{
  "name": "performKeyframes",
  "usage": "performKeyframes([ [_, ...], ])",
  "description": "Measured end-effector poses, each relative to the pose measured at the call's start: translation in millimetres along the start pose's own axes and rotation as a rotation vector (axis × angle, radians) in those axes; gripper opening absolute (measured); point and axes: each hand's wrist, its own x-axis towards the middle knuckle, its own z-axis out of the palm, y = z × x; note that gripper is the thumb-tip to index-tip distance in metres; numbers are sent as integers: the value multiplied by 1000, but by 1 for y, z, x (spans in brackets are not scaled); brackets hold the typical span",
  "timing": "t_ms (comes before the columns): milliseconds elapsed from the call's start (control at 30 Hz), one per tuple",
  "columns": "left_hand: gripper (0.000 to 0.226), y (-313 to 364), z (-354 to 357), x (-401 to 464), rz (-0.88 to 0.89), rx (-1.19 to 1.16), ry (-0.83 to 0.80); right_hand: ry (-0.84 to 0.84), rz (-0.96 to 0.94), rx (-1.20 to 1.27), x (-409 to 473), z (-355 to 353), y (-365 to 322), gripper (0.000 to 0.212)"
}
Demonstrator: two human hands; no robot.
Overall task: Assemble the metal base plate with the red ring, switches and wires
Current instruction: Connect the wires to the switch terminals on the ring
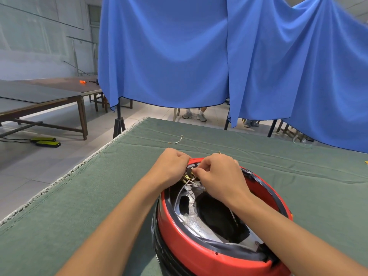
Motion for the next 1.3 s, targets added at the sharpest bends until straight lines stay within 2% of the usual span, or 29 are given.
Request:
performKeyframes([
  [300, 15, -1, 0, 2, 21, 9, -2, -10, 7, -71, 3, -1, -2, 24],
  [667, 23, -1, 0, 1, -8, -14, -17, -35, 18, 9, 4, 0, 1, 24],
  [767, 19, -1, 1, 1, -46, -44, 98, 7, 28, 91, 5, -3, 5, 26],
  [867, 14, -4, 1, 2, -64, -36, 182, 50, 51, 158, 4, -7, 6, 16],
  [1033, 18, -7, 1, 4, -80, -58, 201, 92, -80, 18, -2, -9, 2, 13],
  [1300, 23, -8, 1, 6, -100, -103, 224, -68, -137, -36, -3, -7, -5, 20],
])
